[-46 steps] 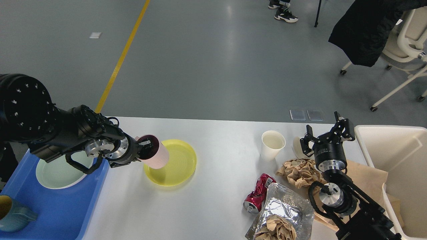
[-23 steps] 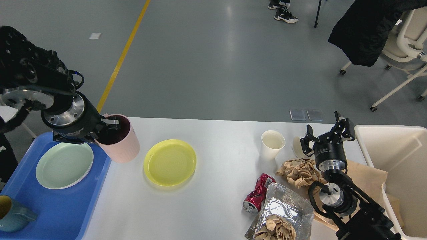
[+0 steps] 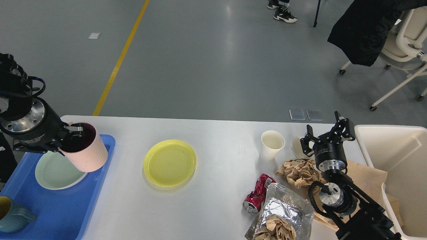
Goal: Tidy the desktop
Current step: 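Lift the pink cup off the yellow plate and place it on the tray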
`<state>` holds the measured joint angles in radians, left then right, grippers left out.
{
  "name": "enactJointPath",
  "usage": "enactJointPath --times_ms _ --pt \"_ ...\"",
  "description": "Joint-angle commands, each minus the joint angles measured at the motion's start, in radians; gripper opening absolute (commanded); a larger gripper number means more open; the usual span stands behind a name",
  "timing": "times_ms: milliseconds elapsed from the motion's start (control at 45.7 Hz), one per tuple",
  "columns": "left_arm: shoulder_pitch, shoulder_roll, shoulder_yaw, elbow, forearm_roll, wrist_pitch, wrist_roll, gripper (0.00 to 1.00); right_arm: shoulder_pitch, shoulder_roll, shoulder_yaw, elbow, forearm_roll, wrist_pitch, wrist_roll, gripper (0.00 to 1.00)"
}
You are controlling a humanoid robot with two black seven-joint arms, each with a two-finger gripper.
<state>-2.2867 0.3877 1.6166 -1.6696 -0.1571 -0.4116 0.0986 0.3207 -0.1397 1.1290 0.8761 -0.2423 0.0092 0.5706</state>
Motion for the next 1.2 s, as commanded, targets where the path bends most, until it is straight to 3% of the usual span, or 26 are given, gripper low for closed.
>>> enactJointPath --times_ms 0,153,307,438,569,1117,1183 --pt "0.085 0.137 -0.001 0.014 0.099 0.086 -0.003 0.00 -0.002 -0.001 0.000 0.001 0.000 0.000 0.000 1.00" --pt "0.246 0.305 -0.041 0.083 0.220 0.163 -0.011 0.00 -0.002 0.000 0.000 0.001 0.000 0.000 0.000 1.00" --pt "0.485 0.465 -0.179 0.198 0.361 0.208 -0.053 0.00 -0.003 0.000 0.000 0.003 0.000 0.000 0.000 1.00" --pt "0.725 0.516 -0.383 0.297 0.445 0.209 -0.065 0.00 -0.003 0.000 0.000 0.001 0.000 0.000 0.000 1.00" --pt "0.895 0.514 -0.481 0.386 0.455 0.208 -0.065 0.00 -0.003 0.000 0.000 0.001 0.000 0.000 0.000 1.00" --pt "0.931 0.504 -0.500 0.400 0.429 0.214 -0.060 0.00 -0.003 0.000 0.000 0.001 0.000 0.000 0.000 1.00" --pt "0.931 0.504 -0.500 0.400 0.421 0.212 -0.060 0.04 -0.003 0.000 0.000 0.001 0.000 0.000 0.000 1.00"
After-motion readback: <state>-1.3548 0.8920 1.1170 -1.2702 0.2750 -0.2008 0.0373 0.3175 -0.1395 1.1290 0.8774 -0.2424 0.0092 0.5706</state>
